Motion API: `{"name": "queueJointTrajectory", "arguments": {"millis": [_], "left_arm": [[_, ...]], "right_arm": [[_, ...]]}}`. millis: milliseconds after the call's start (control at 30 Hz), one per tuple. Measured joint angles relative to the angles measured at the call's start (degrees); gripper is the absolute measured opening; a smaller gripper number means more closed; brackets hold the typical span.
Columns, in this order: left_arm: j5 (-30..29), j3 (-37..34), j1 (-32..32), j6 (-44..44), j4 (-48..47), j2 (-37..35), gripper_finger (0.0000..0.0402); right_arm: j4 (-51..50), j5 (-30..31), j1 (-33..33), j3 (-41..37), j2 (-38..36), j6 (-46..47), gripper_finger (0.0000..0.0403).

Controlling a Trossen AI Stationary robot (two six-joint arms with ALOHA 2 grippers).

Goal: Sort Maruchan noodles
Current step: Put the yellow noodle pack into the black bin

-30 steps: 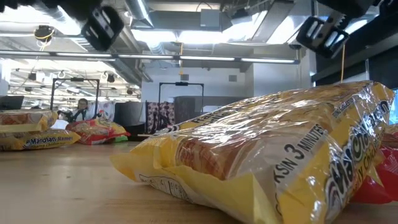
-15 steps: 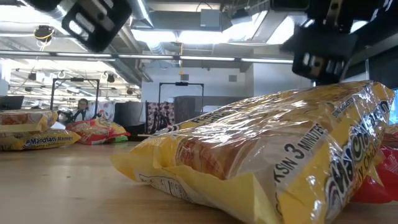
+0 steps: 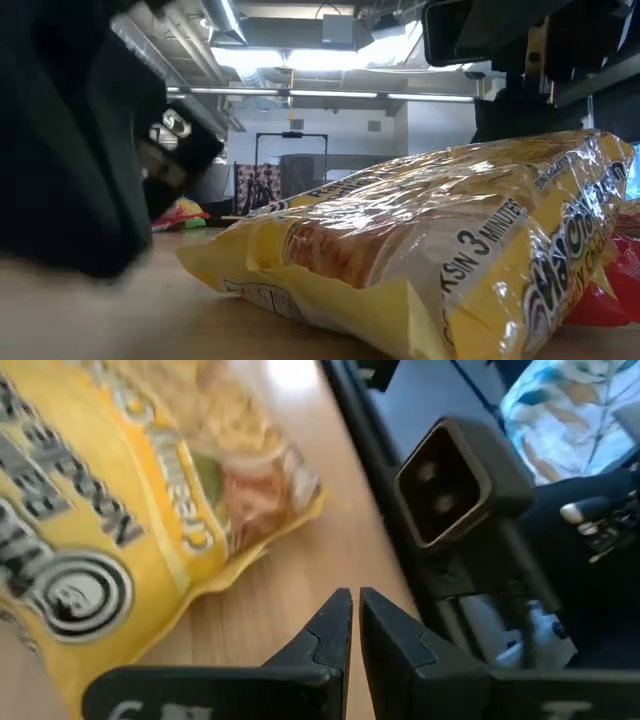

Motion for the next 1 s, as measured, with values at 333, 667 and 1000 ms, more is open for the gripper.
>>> {"name": "queueJointTrajectory", "arguments": {"millis": [333, 667, 1000], "left_arm": [[-2.0, 1.8, 3.2, -0.2, 0.3, 3.8, 0.0018], [-5.1, 1.8, 6.1, -0.2, 0.9, 3.8, 0.0018], [-6.1, 1.8, 7.3, 2.7, 2.6, 3.8, 0.0018]], "right_arm": [[-1.0, -0.4, 0.0, 0.0, 2.9, 5.4, 0.0264], [-0.1, 1.9, 0.0, -0.1, 2.9, 6.3, 0.0264], [3.4, 4.4, 0.0, -0.1, 5.8, 6.5, 0.0264]]}}
